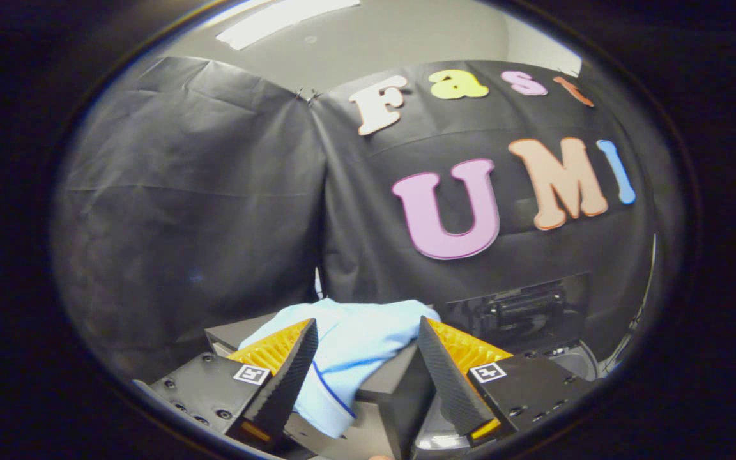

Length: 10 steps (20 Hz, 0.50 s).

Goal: Put the clothes into the washing machine and then close the washing machine lid.

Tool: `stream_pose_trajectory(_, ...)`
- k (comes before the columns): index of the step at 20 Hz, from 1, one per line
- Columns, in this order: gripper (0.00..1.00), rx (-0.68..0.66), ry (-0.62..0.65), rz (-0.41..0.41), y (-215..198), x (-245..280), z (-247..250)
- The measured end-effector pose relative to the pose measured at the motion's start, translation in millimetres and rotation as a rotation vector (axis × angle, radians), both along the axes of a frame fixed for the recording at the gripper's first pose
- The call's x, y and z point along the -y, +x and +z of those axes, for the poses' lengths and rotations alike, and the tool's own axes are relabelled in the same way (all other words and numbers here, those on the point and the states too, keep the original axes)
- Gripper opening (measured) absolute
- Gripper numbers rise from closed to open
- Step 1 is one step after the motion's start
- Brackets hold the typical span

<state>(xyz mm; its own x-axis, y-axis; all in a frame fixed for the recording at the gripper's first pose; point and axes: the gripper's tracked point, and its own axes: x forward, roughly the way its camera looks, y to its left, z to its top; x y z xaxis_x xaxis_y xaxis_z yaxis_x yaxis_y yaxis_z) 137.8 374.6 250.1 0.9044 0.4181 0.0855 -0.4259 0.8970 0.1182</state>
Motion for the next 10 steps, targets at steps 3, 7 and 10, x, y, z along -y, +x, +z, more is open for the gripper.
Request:
stream_pose_trajectory(3,0.98,-0.041,-0.087,0.005,21.3,-33.7,-4.9)
stream_pose_trajectory(7,0.98,-0.127,-0.182,0.007,40.2,-59.3,-29.5)
stream_pose_trajectory(10,0.98,-0.216,-0.246,0.011,49.2,-64.4,-57.1)
